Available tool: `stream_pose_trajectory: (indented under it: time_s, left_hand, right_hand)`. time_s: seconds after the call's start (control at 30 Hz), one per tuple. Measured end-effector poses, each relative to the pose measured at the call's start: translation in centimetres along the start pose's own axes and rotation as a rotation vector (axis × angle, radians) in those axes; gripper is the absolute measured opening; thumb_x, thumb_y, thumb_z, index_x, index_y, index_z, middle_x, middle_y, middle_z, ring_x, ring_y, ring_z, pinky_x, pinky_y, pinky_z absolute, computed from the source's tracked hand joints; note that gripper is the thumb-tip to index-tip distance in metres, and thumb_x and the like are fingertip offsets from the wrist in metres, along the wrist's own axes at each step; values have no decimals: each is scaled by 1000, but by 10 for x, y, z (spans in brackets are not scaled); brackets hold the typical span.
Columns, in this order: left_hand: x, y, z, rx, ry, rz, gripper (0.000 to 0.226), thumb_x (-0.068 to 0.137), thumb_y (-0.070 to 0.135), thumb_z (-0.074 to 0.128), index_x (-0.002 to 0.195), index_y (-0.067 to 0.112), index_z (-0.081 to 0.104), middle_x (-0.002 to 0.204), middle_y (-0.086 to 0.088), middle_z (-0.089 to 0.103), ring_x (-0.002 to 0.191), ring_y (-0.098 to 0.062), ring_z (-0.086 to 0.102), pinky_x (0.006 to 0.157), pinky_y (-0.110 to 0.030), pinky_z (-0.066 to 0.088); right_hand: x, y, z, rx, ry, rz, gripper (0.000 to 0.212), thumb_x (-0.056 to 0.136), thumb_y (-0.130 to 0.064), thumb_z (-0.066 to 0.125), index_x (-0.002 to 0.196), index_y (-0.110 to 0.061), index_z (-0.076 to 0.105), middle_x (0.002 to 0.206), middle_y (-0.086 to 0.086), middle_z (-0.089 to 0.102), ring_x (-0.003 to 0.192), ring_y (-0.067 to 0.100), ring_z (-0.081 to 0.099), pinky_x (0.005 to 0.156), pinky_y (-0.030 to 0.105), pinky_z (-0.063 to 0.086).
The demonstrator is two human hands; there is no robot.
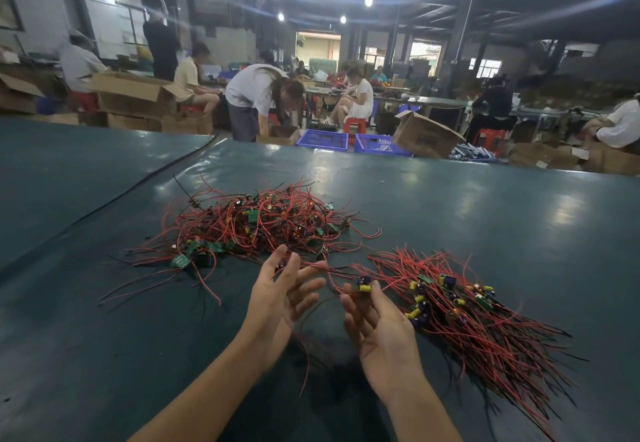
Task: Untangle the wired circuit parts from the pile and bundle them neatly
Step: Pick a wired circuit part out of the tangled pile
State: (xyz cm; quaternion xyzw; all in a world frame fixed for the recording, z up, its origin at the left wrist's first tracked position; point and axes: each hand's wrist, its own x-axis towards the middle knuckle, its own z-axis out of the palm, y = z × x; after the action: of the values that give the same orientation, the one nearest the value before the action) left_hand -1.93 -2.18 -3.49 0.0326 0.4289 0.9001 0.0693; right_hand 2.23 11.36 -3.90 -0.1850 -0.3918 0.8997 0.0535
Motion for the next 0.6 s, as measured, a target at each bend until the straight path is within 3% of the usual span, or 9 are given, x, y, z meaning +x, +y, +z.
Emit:
stream_pose_trajectory:
  time_s: [0.17,0.27,0.33,0.4,0.5,0.6]
  left_hand:
    - [0,0,-5,-174,-11,-124,78,76,40,66,140,4,40,115,-14,70,77,-12,72,60,-19,58]
    - [3,0,-8,-153,-72,-85,88,53,44,90,124,17,45,117,-18,68,83,-19,73,62,-23,59]
    - [3,-3,-8,-76,-111,-70,106,38,47,96,127,27,42,116,-17,69,87,-23,73,63,-26,59]
    - [3,-6,-7,-15,-117,-60,111,37,50,95,131,32,40,112,-14,71,87,-24,73,64,-27,59]
    - [0,-4,-4,-95,-77,-99,86,55,50,85,129,24,50,103,-11,74,77,-20,73,58,-24,59]
    - [2,1,-9,-327,-4,-185,49,65,41,76,101,10,67,86,-9,72,61,-11,69,49,-18,56]
  right_hand:
    - [-3,1,3,-66,-14,-30,22,93,-30,60,87,-11,69,81,11,76,54,11,68,39,19,49]
    - [-4,-2,4,-42,-24,-57,23,91,-34,60,86,-14,70,79,8,76,55,9,67,40,19,49]
    - [-5,-2,5,-38,-23,-81,22,91,-36,59,85,-18,70,76,7,75,54,9,67,42,19,49]
    - [-6,-2,7,-53,-23,-98,21,92,-37,58,87,-19,69,73,7,75,53,10,66,43,19,49]
    - [-8,-1,8,-60,-27,-93,21,93,-35,58,90,-17,69,67,7,72,48,11,62,40,21,47]
    - [-9,-1,8,-38,-51,-86,20,94,-31,59,88,-17,72,61,7,66,43,10,55,37,21,44]
